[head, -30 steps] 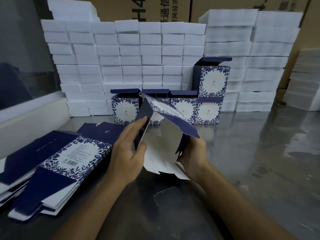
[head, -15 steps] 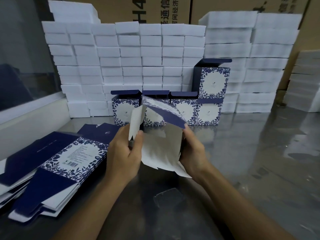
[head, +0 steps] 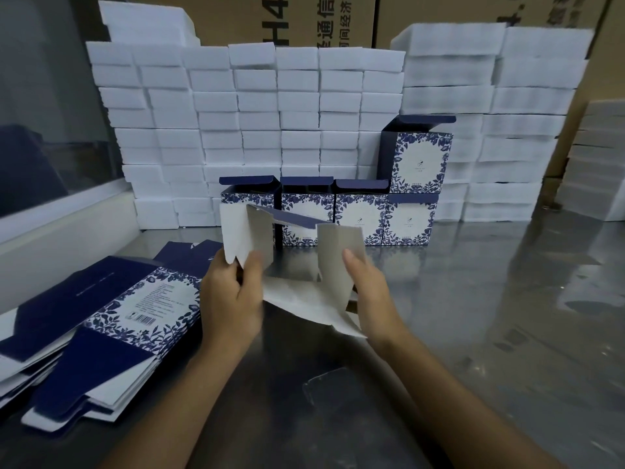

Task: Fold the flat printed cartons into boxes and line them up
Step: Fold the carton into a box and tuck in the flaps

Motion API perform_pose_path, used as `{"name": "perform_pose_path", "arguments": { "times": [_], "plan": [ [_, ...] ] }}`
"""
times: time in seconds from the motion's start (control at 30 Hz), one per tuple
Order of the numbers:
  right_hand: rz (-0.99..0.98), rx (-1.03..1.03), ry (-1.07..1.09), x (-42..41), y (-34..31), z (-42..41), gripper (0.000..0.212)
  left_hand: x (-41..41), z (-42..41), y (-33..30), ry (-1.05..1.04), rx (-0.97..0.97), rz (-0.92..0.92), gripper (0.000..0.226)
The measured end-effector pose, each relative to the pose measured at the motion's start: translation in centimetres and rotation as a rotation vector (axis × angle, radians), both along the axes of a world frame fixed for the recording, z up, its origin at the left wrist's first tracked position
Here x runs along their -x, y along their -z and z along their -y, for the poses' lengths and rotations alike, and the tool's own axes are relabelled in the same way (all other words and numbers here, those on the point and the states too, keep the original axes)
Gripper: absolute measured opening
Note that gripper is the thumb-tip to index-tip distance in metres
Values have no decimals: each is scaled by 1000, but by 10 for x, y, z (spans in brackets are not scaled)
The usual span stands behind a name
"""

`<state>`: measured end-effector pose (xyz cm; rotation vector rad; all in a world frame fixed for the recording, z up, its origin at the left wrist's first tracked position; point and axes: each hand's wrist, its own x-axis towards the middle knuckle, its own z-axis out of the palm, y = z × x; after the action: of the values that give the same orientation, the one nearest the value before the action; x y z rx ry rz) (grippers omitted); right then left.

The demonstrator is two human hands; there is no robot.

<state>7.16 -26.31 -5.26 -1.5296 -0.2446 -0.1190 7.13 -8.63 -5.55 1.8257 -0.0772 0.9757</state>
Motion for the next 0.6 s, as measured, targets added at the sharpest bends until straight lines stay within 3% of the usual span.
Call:
{"name": "perform_pose_path", "arguments": {
  "times": [0.03, 0.17, 0.27, 0.43, 0.6],
  "plan": [
    [-6, -28, 27, 0, -1, 0, 92, 0, -1, 0, 10, 16, -6, 29],
    [175, -161, 227, -1, -4, 1, 40, 4, 1, -2, 28, -24, 21, 45],
    [285, -221, 399, -6, -4, 6, 16, 6, 5, -3, 34, -124, 54, 44],
    [477, -144, 545, -11, -2, 11, 46, 4, 7, -2, 64, -33, 47, 34],
    [566, 107, 500, -18, 7, 9, 21, 3, 3, -4, -2, 80, 25, 39]
  ]
}}
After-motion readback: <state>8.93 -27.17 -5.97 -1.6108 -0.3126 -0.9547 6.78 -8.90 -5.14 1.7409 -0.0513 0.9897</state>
